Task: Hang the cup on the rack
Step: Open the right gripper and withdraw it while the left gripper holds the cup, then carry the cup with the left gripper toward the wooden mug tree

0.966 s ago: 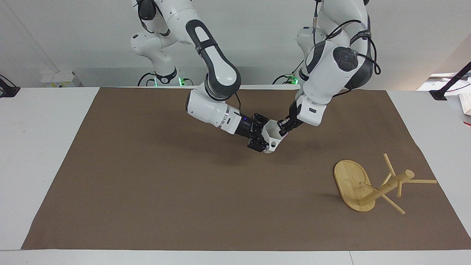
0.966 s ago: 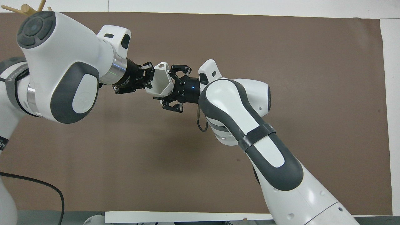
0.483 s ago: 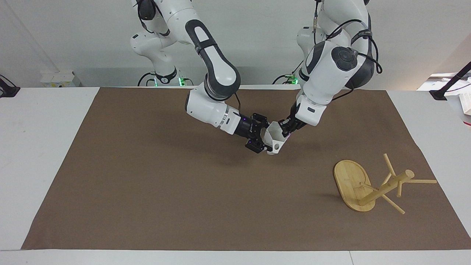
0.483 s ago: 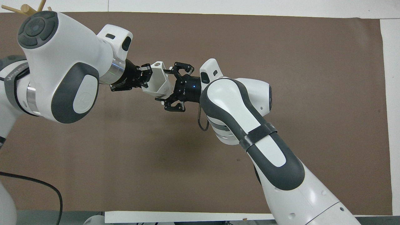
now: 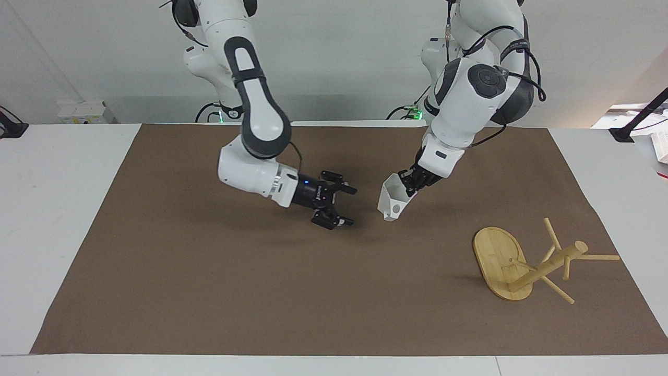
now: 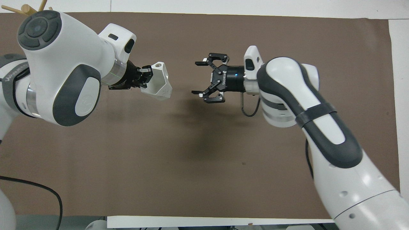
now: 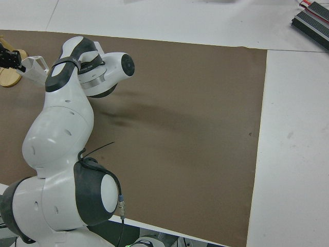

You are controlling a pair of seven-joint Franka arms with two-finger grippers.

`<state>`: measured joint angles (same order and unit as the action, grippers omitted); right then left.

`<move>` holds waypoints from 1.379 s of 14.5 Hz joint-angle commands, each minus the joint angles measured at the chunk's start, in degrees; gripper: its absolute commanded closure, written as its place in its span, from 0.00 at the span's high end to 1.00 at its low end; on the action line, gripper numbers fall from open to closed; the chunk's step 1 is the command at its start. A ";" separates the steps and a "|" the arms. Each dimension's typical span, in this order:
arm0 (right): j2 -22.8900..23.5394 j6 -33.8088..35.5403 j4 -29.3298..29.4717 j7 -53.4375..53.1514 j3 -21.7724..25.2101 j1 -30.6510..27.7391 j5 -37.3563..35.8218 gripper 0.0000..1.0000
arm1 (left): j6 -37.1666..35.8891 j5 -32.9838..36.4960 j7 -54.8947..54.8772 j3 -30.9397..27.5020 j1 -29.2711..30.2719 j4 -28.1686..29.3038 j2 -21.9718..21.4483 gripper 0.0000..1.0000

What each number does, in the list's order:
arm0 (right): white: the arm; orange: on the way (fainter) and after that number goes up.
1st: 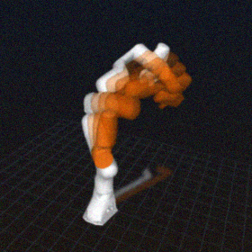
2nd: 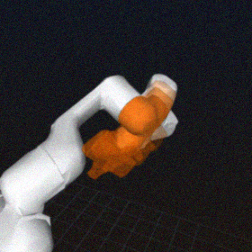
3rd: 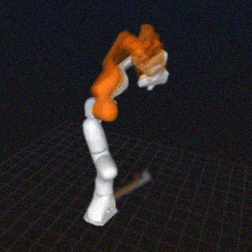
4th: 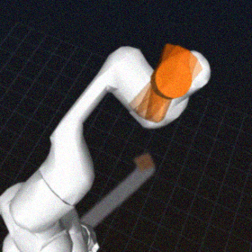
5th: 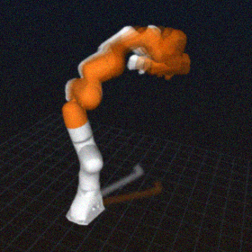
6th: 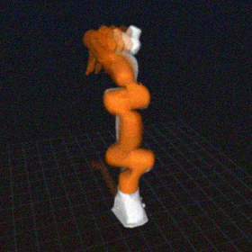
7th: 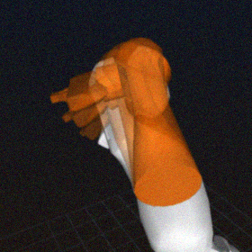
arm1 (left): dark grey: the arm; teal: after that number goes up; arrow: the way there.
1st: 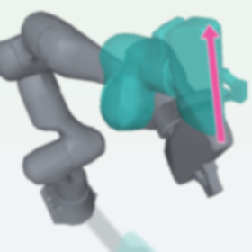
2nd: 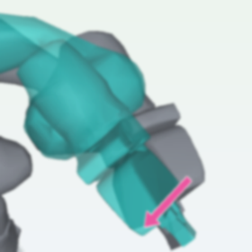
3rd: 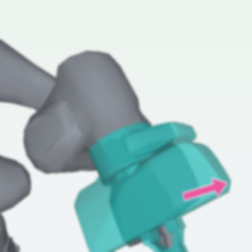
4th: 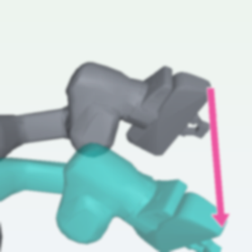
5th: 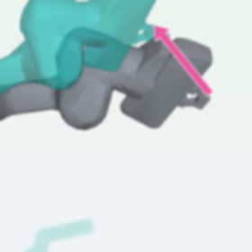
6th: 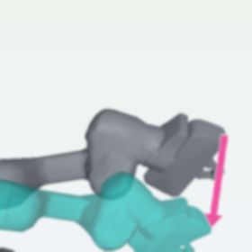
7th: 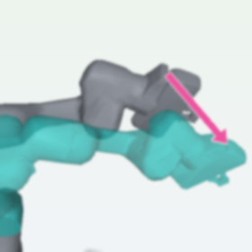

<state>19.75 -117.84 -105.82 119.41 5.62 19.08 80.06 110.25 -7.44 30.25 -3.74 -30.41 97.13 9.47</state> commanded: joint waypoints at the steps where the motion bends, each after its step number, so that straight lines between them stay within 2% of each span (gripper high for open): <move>1: -4.44 8.04 0.42 -1.97 -0.70 -10.51 -16.35 0.99 | -0.65 8.01 -6.06 -0.30 0.09 -0.80 -0.33 0.00; 3: -7.08 13.93 2.80 -10.21 -0.70 -16.76 -31.04 0.99 | -0.65 9.02 -7.40 -0.48 0.17 -0.80 -0.33 0.00; 5: -9.37 17.54 5.00 -18.82 -0.78 -21.69 -42.65 0.99 | -0.57 9.02 -7.40 -0.48 1.31 -0.80 -0.15 0.00; 7: -11.39 17.73 6.58 -27.34 -0.70 -24.08 -51.89 0.99 | -0.56 8.93 -6.62 -0.48 1.75 -0.80 -0.06 0.00; 9: -11.49 18.17 11.66 -35.70 -0.87 -24.53 -64.43 0.99 | 0.13 8.67 -5.30 -0.48 3.59 0.07 -0.24 0.00; 10: -11.57 18.95 13.86 -39.22 -0.79 -24.27 -68.16 0.99 | 2.57 7.19 -4.86 -0.48 5.34 1.04 -0.33 0.00; 12: -13.32 21.49 15.46 -53.23 -0.09 -22.43 -72.04 0.99 | 11.26 6.21 -4.59 -0.48 7.11 4.37 -0.59 0.00; 14: -16.56 26.15 15.47 -72.73 -0.26 -20.40 -79.94 0.99 | 21.88 6.21 -4.50 -0.48 8.86 9.37 -1.29 0.00; 17: -20.44 32.83 14.33 -93.86 -0.26 -20.22 -81.29 0.99 | 43.31 6.21 -5.02 -0.65 9.23 19.73 -3.48 0.00; 20: -23.34 34.34 10.91 -108.90 0.18 -19.96 -81.46 0.99 | 62.40 6.29 -5.55 -0.65 9.93 30.81 -5.51 0.00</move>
<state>-1.20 -83.14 -91.05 19.53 5.66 -0.90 -0.02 162.82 -0.48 24.95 -4.41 -20.89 118.76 8.51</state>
